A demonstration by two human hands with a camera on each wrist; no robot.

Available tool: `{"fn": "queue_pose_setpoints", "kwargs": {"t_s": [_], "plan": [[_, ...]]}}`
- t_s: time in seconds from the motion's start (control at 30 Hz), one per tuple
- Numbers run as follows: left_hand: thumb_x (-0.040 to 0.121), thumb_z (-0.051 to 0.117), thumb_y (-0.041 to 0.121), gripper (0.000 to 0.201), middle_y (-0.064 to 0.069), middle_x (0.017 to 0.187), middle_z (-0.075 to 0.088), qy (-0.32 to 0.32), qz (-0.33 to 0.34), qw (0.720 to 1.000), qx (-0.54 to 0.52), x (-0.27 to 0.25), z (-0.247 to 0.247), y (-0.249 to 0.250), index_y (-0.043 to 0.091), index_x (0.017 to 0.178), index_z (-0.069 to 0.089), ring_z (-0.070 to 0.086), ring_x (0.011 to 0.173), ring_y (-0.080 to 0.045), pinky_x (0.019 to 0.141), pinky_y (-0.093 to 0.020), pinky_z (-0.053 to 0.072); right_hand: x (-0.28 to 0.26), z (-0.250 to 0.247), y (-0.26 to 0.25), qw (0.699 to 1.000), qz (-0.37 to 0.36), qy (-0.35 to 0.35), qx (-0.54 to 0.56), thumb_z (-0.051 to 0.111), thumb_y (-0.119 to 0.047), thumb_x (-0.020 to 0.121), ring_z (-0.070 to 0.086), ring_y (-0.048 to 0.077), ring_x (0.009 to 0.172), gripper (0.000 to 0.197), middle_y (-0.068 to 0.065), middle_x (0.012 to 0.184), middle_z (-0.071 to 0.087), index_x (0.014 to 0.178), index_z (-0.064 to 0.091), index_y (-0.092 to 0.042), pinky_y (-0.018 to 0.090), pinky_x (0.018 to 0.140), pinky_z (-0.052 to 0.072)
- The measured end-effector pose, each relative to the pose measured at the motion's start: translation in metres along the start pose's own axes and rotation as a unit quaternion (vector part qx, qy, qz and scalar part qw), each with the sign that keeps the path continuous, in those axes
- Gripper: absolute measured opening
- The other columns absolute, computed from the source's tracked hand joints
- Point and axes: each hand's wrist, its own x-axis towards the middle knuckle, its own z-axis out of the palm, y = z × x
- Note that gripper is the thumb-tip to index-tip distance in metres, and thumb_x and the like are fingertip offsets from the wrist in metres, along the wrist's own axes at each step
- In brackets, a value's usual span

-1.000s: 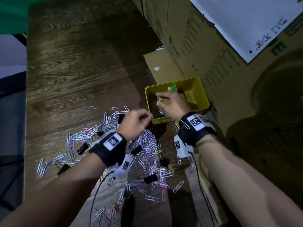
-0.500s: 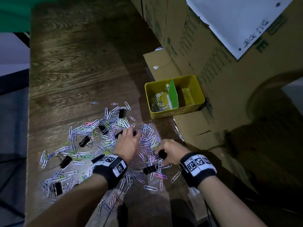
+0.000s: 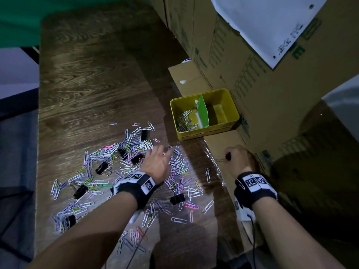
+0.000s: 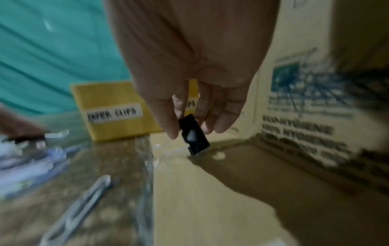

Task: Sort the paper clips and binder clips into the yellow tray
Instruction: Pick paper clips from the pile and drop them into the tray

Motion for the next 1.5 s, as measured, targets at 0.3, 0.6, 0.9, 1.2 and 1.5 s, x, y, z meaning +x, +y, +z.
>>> {"fn": "queue_pose_setpoints", "kwargs": {"t_s": [0.3,0.6,0.9,1.2,1.5], "plan": [[0.092,0.048,0.040,0.057,-0.013,0.148,0.024,-0.090,0.080,0.993,0.004,-0.003,0.018,0.021,0.027,0.143,0.023,0.027,0.130,-0.034,0.109,-0.048,0.028,-0.056,0.034,-0.035,0.993,-0.062,-0.075,-0.062,0.055,-0.051,0.086,0.042,0.030,0.125,0.058,0.010,0.137,0.034,0.136,0.037,-0.026,0.039,0.092,0.046],[0.082,0.062,0.046,0.070,-0.007,0.145,0.030,-0.078,0.058,0.995,-0.010,-0.004,0.021,0.007,0.025,0.142,0.031,0.032,0.128,-0.029,0.106,-0.045,0.034,-0.051,0.073,-0.071,0.992,-0.049,-0.090,-0.080,0.063,-0.061,0.076,0.042,0.033,0.118,0.098,0.021,0.134,0.031,0.145,0.015,-0.011,0.038,0.090,0.047],[0.091,0.054,0.009,0.019,-0.008,0.109,0.066,-0.057,0.067,0.984,-0.156,-0.010,0.023,-0.003,0.012,0.106,0.065,0.062,0.096,-0.021,0.088,-0.033,0.051,-0.037,0.074,-0.082,0.988,-0.083,-0.128,0.010,0.063,-0.004,0.086,0.062,0.027,0.099,0.027,0.015,0.121,0.056,0.113,0.063,-0.005,0.032,0.089,0.052],[0.080,0.070,0.011,0.005,0.007,0.075,0.067,-0.039,-0.100,0.907,-0.407,-0.020,0.008,-0.028,0.016,0.078,0.068,0.057,0.059,0.000,0.054,-0.013,0.045,-0.029,0.061,-0.056,0.949,0.060,-0.179,0.253,0.063,-0.015,0.089,0.059,0.013,0.086,0.019,-0.003,0.097,0.064,0.107,0.061,-0.021,0.030,0.078,0.053],[0.069,0.077,0.009,0.009,-0.004,0.076,0.072,0.032,-0.095,0.804,-0.587,-0.005,-0.060,-0.047,0.017,0.072,0.073,0.061,0.071,-0.017,0.073,-0.031,0.050,-0.025,0.036,-0.050,0.869,0.068,-0.074,0.484,0.077,-0.004,0.073,0.068,0.004,0.067,0.026,0.001,0.090,0.073,0.097,0.073,-0.014,0.011,0.059,0.051]]}}
